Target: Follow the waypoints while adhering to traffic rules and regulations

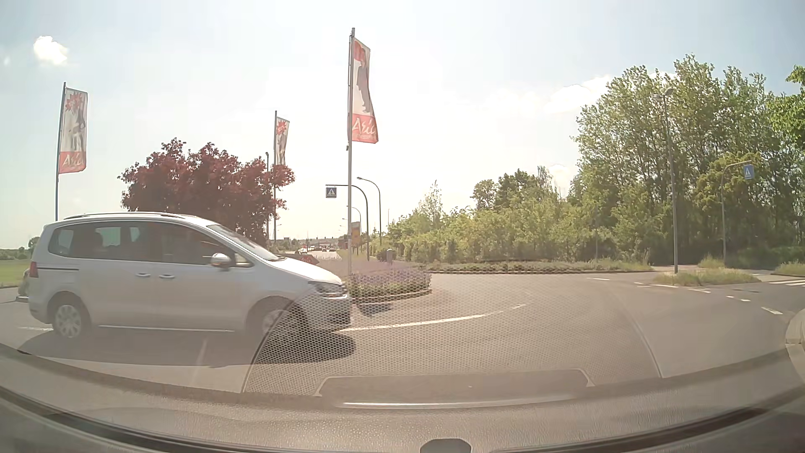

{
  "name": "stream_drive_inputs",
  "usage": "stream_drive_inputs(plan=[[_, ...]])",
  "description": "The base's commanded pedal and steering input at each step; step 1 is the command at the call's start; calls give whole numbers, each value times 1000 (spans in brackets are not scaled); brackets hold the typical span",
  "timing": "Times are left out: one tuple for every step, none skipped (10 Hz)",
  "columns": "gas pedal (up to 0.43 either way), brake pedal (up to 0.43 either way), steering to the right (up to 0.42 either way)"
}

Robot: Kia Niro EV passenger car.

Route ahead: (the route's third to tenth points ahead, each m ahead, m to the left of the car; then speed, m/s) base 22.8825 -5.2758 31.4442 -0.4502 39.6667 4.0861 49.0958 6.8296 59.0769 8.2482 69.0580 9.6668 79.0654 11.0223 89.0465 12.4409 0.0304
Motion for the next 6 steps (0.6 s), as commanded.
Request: stream_drive_inputs(plan=[[0, 299, 81], [0, 299, 81], [0, 293, 81], [0, 293, 80], [0, 287, 81], [0, 280, 81]])
